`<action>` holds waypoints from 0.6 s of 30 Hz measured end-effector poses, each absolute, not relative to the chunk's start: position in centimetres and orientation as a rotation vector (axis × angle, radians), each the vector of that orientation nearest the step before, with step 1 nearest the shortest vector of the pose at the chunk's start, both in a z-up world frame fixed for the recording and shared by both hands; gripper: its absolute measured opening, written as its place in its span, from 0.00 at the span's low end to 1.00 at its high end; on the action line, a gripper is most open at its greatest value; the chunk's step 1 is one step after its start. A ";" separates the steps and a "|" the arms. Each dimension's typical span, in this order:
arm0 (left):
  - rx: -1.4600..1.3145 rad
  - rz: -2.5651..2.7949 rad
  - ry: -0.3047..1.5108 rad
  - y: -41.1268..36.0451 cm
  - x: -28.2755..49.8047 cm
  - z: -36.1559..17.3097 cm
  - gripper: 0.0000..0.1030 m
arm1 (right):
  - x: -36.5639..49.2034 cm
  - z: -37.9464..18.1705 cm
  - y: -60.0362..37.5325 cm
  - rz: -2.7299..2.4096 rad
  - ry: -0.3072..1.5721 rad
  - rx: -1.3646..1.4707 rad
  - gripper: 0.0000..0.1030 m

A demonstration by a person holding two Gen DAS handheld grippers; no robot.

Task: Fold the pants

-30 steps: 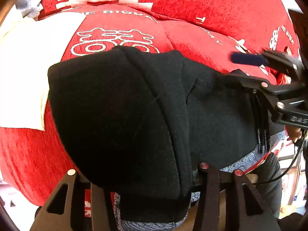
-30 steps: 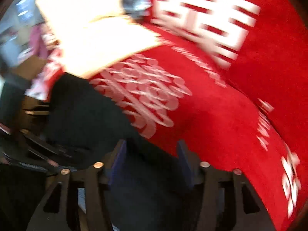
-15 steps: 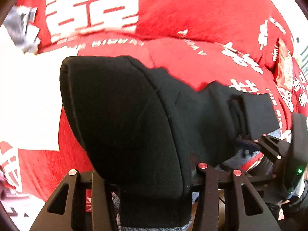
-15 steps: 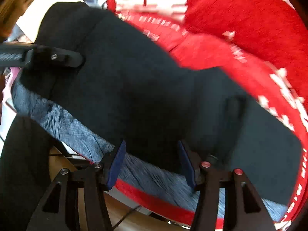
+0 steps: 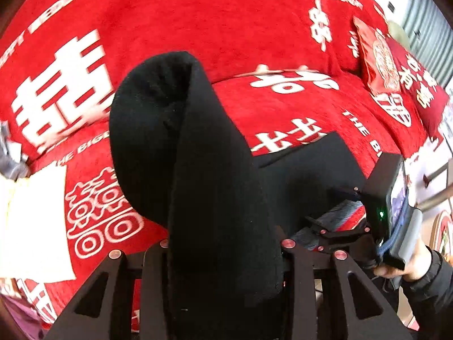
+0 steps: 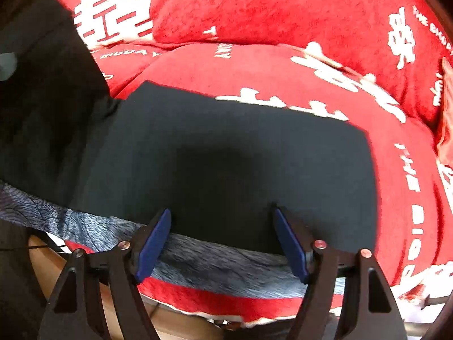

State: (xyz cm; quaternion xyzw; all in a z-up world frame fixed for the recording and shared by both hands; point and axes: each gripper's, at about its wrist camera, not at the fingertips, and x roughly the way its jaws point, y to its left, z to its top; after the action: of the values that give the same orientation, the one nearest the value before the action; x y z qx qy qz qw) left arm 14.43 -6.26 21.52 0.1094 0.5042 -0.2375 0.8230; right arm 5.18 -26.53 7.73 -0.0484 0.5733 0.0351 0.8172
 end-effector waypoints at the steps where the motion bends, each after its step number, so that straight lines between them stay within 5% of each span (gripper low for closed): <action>1: 0.251 -0.510 1.071 -7.4 14.4 21.5 0.36 | 4.9 8.5 -27.2 0.061 1.200 -0.095 0.76; 13: 0.372 -0.646 1.130 -22.0 14.1 22.1 0.34 | 3.0 9.9 -38.3 -0.107 1.161 0.057 0.76; 18: 0.403 -0.555 1.279 -27.4 17.2 15.9 0.36 | 2.0 8.3 -39.6 -0.093 1.182 0.102 0.76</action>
State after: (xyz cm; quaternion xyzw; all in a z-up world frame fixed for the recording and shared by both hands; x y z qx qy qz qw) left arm 17.20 -27.35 15.88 0.1841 0.5848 -0.2537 0.7481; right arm 2.05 -39.65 8.32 0.0478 0.5569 -0.0439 0.8280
